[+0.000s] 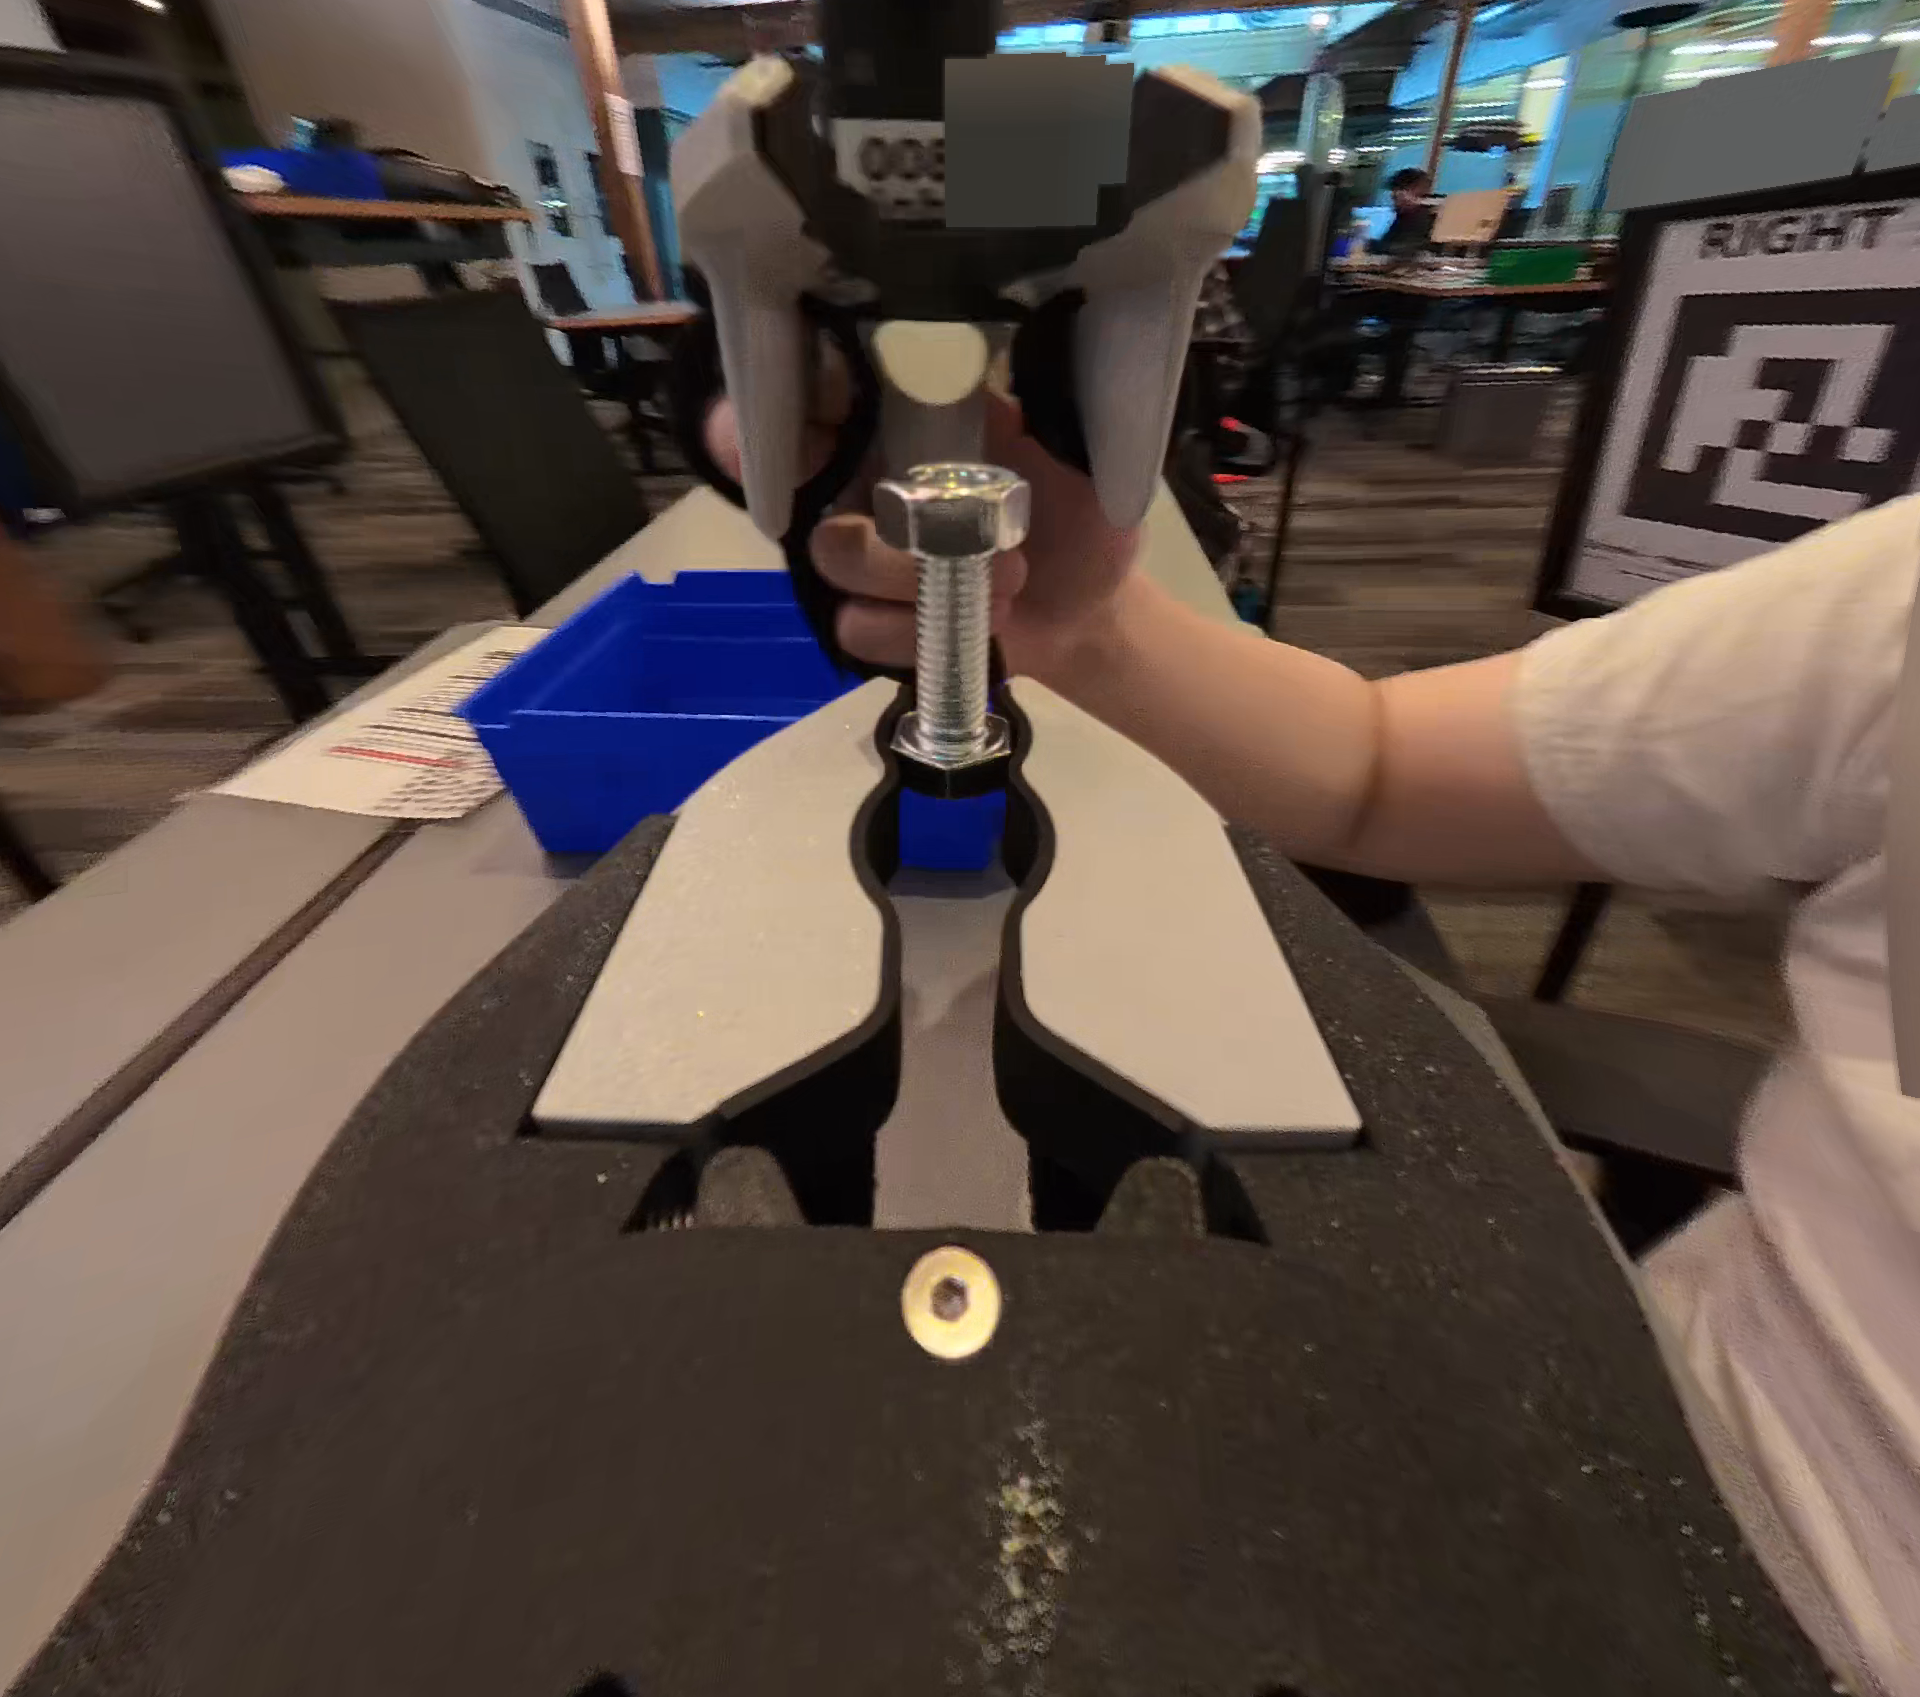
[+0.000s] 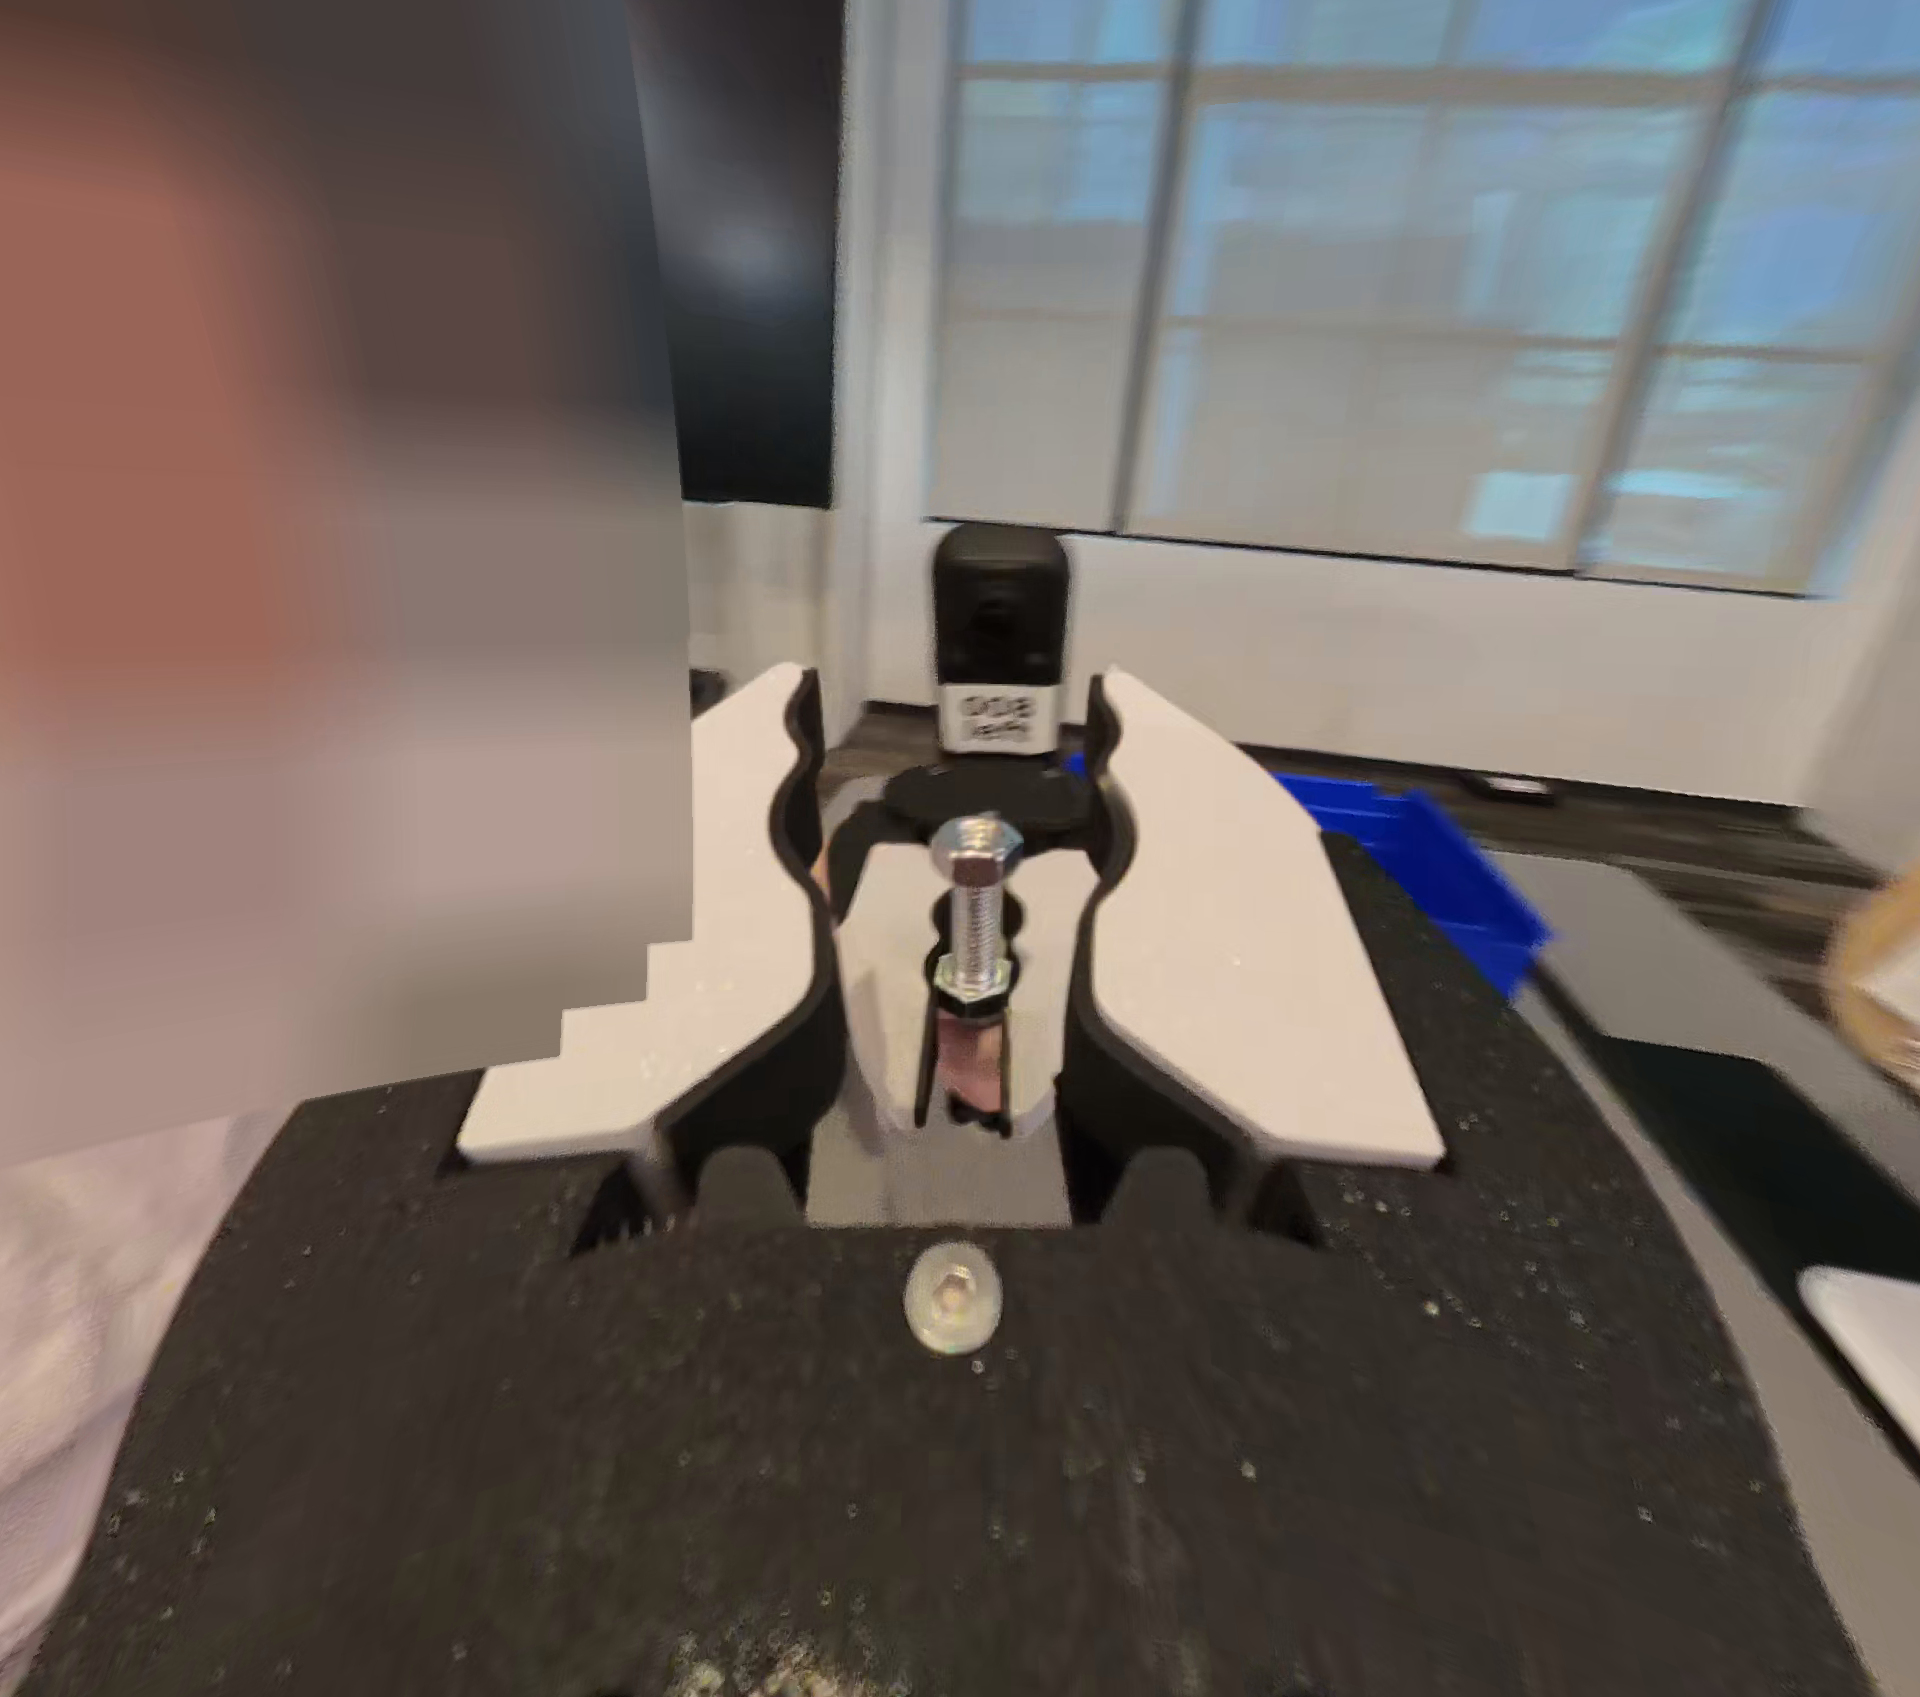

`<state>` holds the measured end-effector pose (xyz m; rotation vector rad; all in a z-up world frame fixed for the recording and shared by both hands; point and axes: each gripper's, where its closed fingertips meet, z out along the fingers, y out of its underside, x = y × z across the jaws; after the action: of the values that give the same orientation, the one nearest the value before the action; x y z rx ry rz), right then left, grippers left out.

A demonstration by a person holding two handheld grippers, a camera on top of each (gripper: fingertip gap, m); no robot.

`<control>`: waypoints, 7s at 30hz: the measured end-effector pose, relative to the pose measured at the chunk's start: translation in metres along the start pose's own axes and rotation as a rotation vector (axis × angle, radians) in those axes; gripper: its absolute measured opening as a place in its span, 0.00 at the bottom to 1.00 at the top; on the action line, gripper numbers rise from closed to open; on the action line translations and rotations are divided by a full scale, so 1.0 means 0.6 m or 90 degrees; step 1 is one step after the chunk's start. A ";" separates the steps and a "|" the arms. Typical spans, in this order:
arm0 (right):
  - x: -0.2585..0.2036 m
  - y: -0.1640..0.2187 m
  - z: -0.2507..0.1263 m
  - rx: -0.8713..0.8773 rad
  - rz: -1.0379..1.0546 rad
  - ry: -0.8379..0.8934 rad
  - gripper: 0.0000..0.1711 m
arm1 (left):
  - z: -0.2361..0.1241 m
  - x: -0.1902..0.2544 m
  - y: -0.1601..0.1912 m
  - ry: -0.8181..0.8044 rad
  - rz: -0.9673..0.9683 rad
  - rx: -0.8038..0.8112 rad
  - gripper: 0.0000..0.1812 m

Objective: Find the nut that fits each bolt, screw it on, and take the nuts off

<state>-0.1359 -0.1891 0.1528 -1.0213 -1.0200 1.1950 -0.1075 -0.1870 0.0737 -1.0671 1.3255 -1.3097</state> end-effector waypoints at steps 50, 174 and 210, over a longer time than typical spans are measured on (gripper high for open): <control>-0.119 0.074 0.009 -0.060 0.043 -0.357 0.11 | -0.022 0.172 0.004 0.508 -0.223 -0.040 0.08; 0.142 0.255 -0.622 -0.994 0.323 0.740 0.13 | -0.638 -0.303 0.362 -0.682 -0.652 -0.728 0.15; 0.101 0.082 -0.015 -0.162 -0.013 0.217 0.09 | -0.076 -0.090 -0.015 0.005 -0.120 -0.039 0.05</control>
<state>-0.1329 -0.1250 0.1073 -1.3578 -0.9205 0.8488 -0.1442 -0.1268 0.0838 -1.2562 1.3027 -1.4197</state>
